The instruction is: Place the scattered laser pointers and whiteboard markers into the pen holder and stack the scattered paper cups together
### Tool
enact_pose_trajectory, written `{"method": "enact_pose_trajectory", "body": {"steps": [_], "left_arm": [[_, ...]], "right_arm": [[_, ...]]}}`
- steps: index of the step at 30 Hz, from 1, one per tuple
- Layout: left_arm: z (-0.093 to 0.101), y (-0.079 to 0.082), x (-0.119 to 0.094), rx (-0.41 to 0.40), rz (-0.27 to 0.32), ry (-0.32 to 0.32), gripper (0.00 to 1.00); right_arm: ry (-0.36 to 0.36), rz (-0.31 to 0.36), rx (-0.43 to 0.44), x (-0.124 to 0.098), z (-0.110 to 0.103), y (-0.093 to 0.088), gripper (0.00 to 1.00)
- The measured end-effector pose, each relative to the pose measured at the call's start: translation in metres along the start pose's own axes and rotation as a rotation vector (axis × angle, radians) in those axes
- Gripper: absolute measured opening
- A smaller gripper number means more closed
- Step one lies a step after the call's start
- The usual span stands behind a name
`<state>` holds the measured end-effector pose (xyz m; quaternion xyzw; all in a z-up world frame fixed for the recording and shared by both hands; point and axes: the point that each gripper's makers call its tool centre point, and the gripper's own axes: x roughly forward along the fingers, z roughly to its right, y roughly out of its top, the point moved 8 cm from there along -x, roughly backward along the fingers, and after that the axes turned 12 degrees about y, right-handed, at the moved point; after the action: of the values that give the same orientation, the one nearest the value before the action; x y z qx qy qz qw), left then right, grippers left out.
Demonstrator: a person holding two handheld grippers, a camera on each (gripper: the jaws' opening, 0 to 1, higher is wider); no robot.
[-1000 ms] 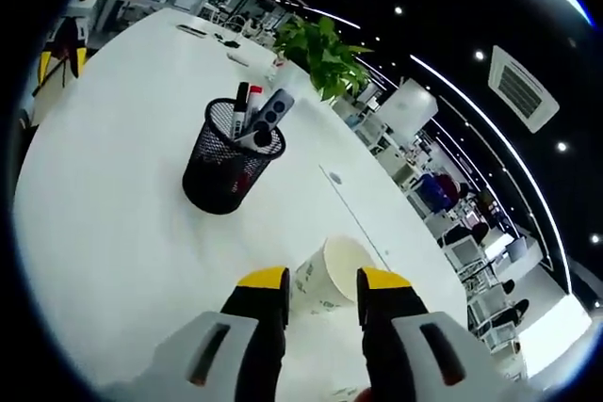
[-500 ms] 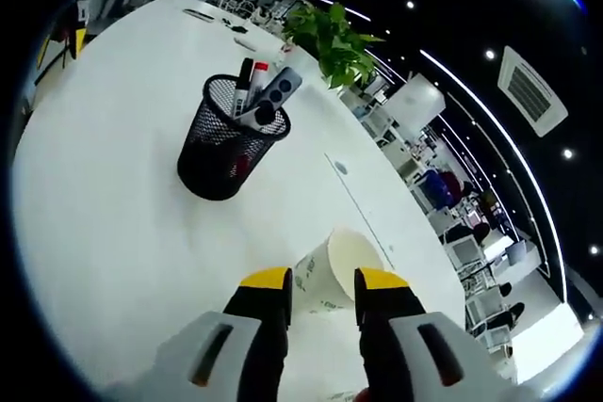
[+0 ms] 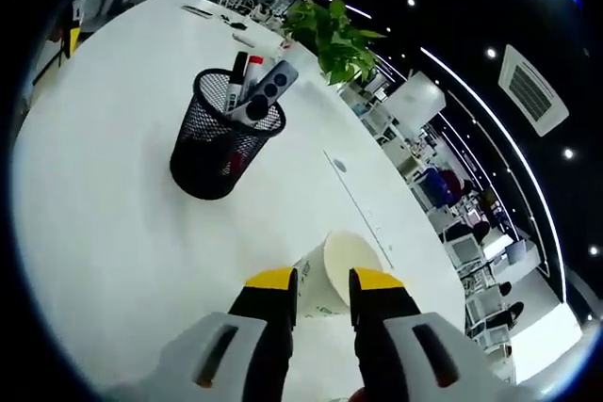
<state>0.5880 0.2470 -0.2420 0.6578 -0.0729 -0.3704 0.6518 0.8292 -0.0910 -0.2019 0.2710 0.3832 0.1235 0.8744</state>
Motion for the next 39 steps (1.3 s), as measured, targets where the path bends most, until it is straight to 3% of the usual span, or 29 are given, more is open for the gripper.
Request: {"method": "enact_pose_trajectory", "body": {"steps": [23, 39], "left_arm": [[-0.0029, -0.0025, 0.0006, -0.006, -0.008, 0.004, 0.43], [-0.0024, -0.0022, 0.0008, -0.005, -0.011, 0.004, 0.43]], "right_arm": [[0.004, -0.022, -0.023, 0.0016, -0.008, 0.0032, 0.18], [0.021, -0.024, -0.039, 0.0039, -0.005, 0.0029, 0.07]]}}
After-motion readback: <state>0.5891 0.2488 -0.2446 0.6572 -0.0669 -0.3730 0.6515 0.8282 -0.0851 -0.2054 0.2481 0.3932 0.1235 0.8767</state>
